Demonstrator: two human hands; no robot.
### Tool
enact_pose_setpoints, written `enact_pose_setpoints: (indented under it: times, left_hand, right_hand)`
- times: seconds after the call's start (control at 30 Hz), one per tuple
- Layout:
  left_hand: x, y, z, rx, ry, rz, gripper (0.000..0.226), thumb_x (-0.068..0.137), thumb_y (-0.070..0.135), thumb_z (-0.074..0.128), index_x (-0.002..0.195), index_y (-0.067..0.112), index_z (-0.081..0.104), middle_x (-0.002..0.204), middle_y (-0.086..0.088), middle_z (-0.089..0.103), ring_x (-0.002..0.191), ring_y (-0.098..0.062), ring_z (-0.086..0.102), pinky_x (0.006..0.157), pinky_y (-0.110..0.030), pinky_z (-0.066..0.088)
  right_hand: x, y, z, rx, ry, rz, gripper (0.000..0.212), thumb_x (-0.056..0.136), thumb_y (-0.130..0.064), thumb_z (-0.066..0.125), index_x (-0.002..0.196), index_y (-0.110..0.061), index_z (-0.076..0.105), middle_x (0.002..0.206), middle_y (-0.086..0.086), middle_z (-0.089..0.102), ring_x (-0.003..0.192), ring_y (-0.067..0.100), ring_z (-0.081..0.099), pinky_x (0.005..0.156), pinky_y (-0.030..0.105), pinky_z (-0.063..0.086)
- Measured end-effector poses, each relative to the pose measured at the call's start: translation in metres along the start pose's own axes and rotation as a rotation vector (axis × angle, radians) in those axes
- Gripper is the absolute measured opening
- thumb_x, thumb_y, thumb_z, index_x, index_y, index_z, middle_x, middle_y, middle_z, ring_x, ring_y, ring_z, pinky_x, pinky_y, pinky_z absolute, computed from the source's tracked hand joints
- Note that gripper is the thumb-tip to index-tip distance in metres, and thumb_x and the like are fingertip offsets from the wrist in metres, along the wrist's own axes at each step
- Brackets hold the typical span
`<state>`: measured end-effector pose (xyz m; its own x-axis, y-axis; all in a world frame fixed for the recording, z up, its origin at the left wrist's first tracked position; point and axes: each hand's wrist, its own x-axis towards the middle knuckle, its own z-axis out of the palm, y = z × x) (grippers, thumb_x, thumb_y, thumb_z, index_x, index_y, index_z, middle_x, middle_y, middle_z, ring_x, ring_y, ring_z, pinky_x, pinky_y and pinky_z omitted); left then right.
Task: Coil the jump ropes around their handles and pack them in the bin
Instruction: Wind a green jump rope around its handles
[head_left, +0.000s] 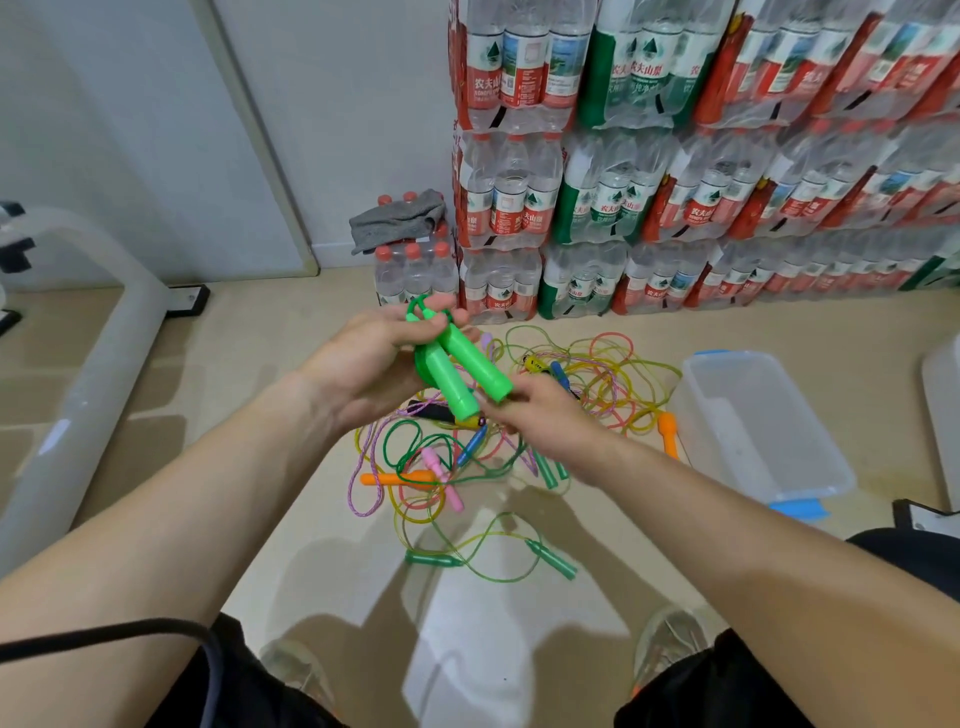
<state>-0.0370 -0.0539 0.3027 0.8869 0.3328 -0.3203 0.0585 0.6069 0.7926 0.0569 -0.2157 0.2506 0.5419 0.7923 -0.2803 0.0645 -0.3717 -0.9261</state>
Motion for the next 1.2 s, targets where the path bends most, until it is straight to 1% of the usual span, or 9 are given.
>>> enact_pose_setpoints:
  times: [0.1, 0.23, 0.37, 0.5, 0.6, 0.7, 0.8, 1.03, 1.2]
  left_hand:
    - [-0.005, -0.001, -0.003, 0.178, -0.16, -0.028, 0.037, 0.087, -0.007, 0.058, 0.121, 0.007, 0.058, 0.105, -0.011, 0.066, 0.117, -0.032, 0.063, 0.101, -0.044, 0.052]
    - [-0.008, -0.004, -0.002, 0.409, -0.24, -0.018, 0.036, 0.087, -0.01, 0.059, 0.12, 0.006, 0.057, 0.107, -0.012, 0.066, 0.106, -0.026, 0.063, 0.098, -0.038, 0.054]
    - [-0.013, -0.007, 0.002, 0.595, -0.214, -0.042, 0.039, 0.088, -0.005, 0.061, 0.125, 0.005, 0.056, 0.112, -0.011, 0.067, 0.108, -0.028, 0.061, 0.104, -0.056, 0.044]
    - [-0.014, -0.009, 0.005, 0.644, -0.189, -0.054, 0.035, 0.095, -0.01, 0.054, 0.129, -0.003, 0.049, 0.112, -0.011, 0.066, 0.109, -0.031, 0.06, 0.107, -0.066, 0.039]
    - [-0.015, -0.009, 0.008, 0.664, -0.198, -0.048, 0.032, 0.094, -0.008, 0.057, 0.123, 0.004, 0.055, 0.111, -0.015, 0.065, 0.105, -0.03, 0.064, 0.104, -0.064, 0.044]
    - [-0.015, -0.009, 0.009, 0.666, -0.191, -0.032, 0.034, 0.094, -0.01, 0.054, 0.121, 0.011, 0.059, 0.107, -0.012, 0.068, 0.101, -0.024, 0.068, 0.096, -0.051, 0.053]
    - [-0.017, -0.008, 0.011, 0.66, -0.178, -0.029, 0.034, 0.094, -0.01, 0.054, 0.113, 0.017, 0.062, 0.097, -0.005, 0.071, 0.092, -0.02, 0.07, 0.084, -0.038, 0.059]
    - [-0.015, -0.012, 0.011, 0.688, -0.127, -0.062, 0.037, 0.093, -0.009, 0.058, 0.129, 0.003, 0.056, 0.12, -0.036, 0.059, 0.116, -0.049, 0.06, 0.103, -0.064, 0.045]
    - [-0.013, -0.018, 0.012, 0.74, -0.119, -0.077, 0.039, 0.09, -0.01, 0.062, 0.127, 0.002, 0.057, 0.122, -0.034, 0.061, 0.117, -0.051, 0.058, 0.103, -0.069, 0.041]
  right_hand:
    - [0.007, -0.007, -0.02, 0.13, 0.042, 0.01, 0.012, 0.092, -0.007, 0.069, 0.084, -0.015, 0.072, 0.066, -0.013, 0.064, 0.059, -0.002, 0.054, 0.064, 0.015, 0.039]
    - [0.011, -0.012, -0.026, 0.267, 0.056, 0.062, 0.009, 0.094, -0.009, 0.065, 0.087, -0.006, 0.069, 0.066, 0.001, 0.048, 0.057, 0.011, 0.04, 0.061, 0.027, 0.033]
    - [0.011, -0.022, -0.021, 0.278, 0.092, 0.048, 0.012, 0.096, -0.006, 0.056, 0.09, -0.008, 0.067, 0.056, -0.006, 0.049, 0.048, 0.006, 0.039, 0.055, 0.026, 0.029]
    - [0.007, -0.028, -0.023, 0.267, 0.066, 0.047, 0.02, 0.096, -0.005, 0.052, 0.106, -0.009, 0.068, 0.051, -0.015, 0.05, 0.045, 0.001, 0.037, 0.053, 0.025, 0.026]
    - [0.007, -0.027, -0.025, 0.224, 0.042, 0.05, 0.019, 0.097, -0.014, 0.058, 0.111, -0.011, 0.071, 0.052, -0.015, 0.043, 0.049, 0.005, 0.033, 0.054, 0.026, 0.025]
    - [0.007, -0.027, -0.026, 0.226, 0.03, 0.04, 0.021, 0.097, -0.022, 0.063, 0.114, -0.013, 0.073, 0.053, -0.014, 0.032, 0.05, 0.007, 0.029, 0.055, 0.028, 0.023]
    - [0.005, -0.027, -0.026, 0.218, 0.054, -0.008, 0.014, 0.097, -0.024, 0.063, 0.1, -0.02, 0.076, 0.052, -0.015, 0.033, 0.048, 0.005, 0.03, 0.057, 0.029, 0.025]
    - [0.006, -0.025, -0.024, 0.197, 0.062, -0.054, 0.013, 0.092, -0.033, 0.07, 0.097, -0.021, 0.071, 0.058, -0.02, 0.057, 0.05, -0.001, 0.043, 0.065, 0.028, 0.032]
    - [0.006, -0.024, -0.024, 0.225, -0.008, -0.015, 0.016, 0.089, -0.028, 0.075, 0.078, -0.022, 0.066, 0.072, -0.008, 0.06, 0.05, 0.004, 0.037, 0.056, 0.026, 0.028]
